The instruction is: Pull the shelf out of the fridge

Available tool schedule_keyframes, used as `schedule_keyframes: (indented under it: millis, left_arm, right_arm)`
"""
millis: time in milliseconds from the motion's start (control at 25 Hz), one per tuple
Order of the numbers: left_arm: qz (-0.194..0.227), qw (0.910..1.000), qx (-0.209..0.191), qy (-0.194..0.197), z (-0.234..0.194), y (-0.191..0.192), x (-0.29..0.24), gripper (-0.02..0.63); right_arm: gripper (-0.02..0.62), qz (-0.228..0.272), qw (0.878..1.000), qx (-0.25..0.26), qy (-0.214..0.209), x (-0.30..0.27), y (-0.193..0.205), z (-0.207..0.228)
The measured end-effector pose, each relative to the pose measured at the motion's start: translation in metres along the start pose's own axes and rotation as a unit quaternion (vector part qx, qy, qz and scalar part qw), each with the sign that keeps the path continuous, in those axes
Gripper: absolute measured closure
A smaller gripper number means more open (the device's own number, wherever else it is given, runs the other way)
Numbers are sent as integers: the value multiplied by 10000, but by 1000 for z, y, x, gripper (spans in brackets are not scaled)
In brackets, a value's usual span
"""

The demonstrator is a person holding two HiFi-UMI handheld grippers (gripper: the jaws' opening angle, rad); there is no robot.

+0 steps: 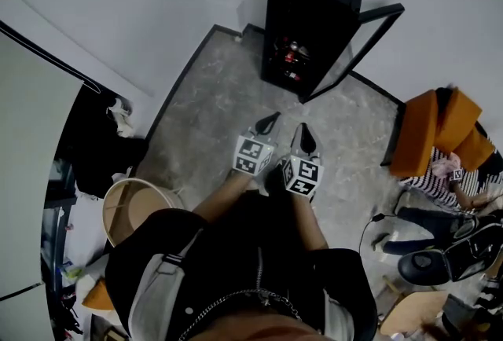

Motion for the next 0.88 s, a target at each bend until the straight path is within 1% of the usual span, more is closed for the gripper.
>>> schedule_keyframes:
  millis: [160, 320, 480, 600, 880]
  left_arm:
    - [-25, 10000, -52, -4, -4, -2, -9, 597]
    - [-52, 10000, -11, -79, -20, -16, -54, 597]
    - [-61, 9999, -22, -131, -20, -25, -78, 597]
    - [-79, 9997, 49, -210, -23, -32, -95, 597]
    - [-62, 9992, 113, -381, -20, -40, -129, 597]
  right_arm:
    - [605, 60, 10000, -21, -43, -10, -6, 4]
    - [604, 37, 9999, -14, -149, -54, -27, 28]
    - [604, 97, 9996, 3, -251, -75, -42, 44]
    - [604, 106, 9993, 32, -365, -89, -52, 53]
    - [605, 136, 9981, 96, -586, -112, -67, 78]
Point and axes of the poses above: the fingertips, and each gripper's own axes: x backward along the fingers, z to its right, y out of its underside, the point moved 6 cm from there along x, backward along the fingers, and after that the axes turned 4 degrees about -y, right-handed, at the moved point
